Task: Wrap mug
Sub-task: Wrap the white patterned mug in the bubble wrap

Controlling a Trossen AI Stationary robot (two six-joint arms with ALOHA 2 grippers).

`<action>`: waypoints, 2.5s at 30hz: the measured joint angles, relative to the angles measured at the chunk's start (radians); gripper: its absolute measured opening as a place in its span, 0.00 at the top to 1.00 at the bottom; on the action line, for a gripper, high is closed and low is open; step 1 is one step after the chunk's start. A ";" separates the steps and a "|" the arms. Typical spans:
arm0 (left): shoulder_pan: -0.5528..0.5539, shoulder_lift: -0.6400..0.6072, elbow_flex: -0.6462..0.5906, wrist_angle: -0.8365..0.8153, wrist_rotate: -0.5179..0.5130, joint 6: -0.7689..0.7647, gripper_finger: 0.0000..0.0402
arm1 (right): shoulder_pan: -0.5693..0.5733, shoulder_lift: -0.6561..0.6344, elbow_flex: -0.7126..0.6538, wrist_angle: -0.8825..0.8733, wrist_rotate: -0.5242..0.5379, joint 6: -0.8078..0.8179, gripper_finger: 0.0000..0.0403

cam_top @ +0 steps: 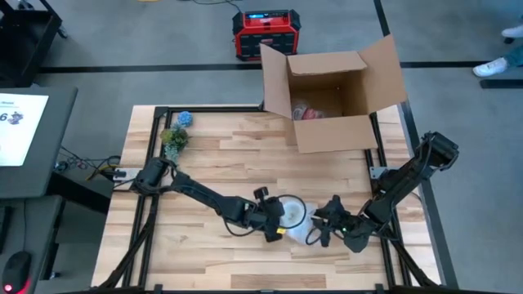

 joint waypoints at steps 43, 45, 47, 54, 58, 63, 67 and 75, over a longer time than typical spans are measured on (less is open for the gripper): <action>0.012 0.132 0.132 0.165 0.012 -0.021 0.92 | -0.055 -0.178 0.001 -0.395 -0.108 0.187 0.73; 0.012 0.122 0.131 0.170 0.015 -0.011 0.92 | -0.071 -0.178 0.000 -0.398 -0.114 0.179 0.73; 0.011 0.111 0.134 0.170 0.033 -0.004 0.92 | -0.091 -0.177 -0.002 -0.408 -0.135 0.163 0.73; 0.000 0.104 0.234 0.032 0.062 -0.010 0.92 | -0.163 -0.176 -0.002 -0.467 -0.264 0.158 0.73; -0.009 0.102 0.282 -0.049 0.092 -0.033 0.92 | -0.213 -0.176 -0.002 -0.505 -0.383 0.143 0.73; -0.020 0.101 0.290 -0.062 0.097 -0.029 0.92 | -0.229 -0.182 -0.002 -0.500 -0.415 0.108 0.73; -0.032 0.100 0.291 -0.137 0.100 -0.056 0.92 | -0.220 -0.203 -0.002 -0.506 -0.418 0.088 0.73; -0.096 0.061 0.290 -0.324 0.084 -0.133 0.92 | -0.186 -0.268 -0.002 -0.497 -0.421 0.015 0.73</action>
